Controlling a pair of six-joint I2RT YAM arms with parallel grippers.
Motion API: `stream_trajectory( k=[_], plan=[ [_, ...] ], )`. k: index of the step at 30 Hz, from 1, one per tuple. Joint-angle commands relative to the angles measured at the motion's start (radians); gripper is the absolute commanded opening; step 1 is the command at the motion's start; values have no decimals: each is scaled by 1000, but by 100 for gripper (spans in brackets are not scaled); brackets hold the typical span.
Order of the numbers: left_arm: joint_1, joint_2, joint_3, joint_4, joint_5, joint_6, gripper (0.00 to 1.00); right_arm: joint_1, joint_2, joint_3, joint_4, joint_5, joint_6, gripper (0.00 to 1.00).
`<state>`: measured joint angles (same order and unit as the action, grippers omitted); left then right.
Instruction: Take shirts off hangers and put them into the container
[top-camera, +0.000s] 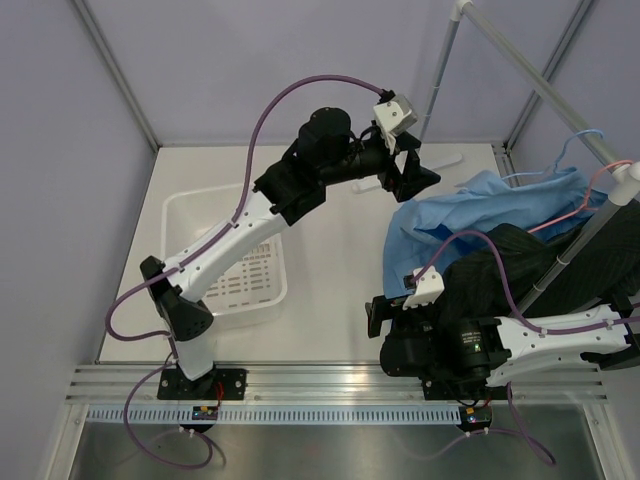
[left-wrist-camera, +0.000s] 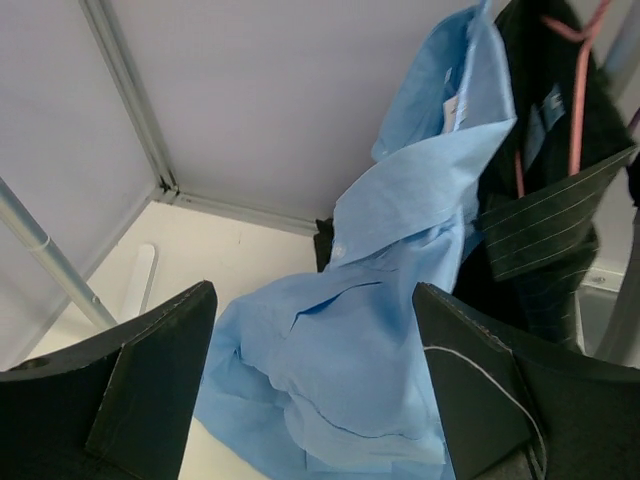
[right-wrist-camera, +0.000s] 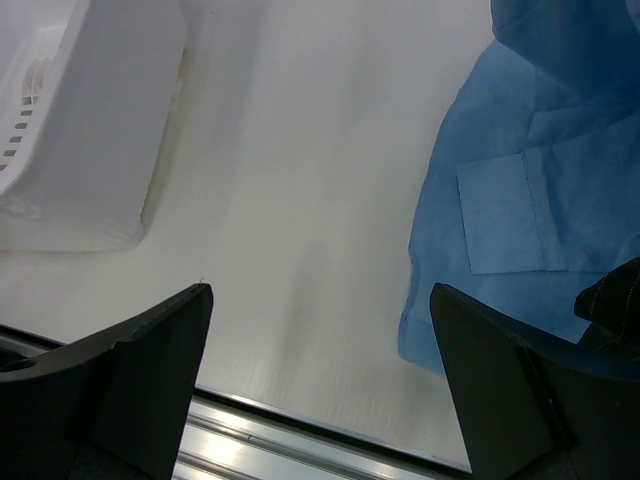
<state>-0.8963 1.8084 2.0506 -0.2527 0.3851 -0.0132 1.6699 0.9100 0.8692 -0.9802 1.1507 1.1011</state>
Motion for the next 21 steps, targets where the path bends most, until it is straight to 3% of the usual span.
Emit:
stream_trajectory(
  k=[1, 15, 18, 20, 21],
  plan=[
    [-16, -50, -15, 15, 20, 25, 84, 8, 3, 5, 23, 50, 19, 100],
    [-73, 78, 43, -54, 97, 53, 85, 8, -8, 1, 9, 50, 48, 99],
    [-75, 126, 103, -91, 110, 55, 66, 8, -5, 2, 6, 50, 46, 99],
    [-75, 152, 128, -111, 113, 55, 33, 8, -3, 2, 2, 52, 52, 99],
    [-75, 154, 132, -106, 112, 49, 11, 10, -3, 1, 0, 50, 52, 100]
  ],
)
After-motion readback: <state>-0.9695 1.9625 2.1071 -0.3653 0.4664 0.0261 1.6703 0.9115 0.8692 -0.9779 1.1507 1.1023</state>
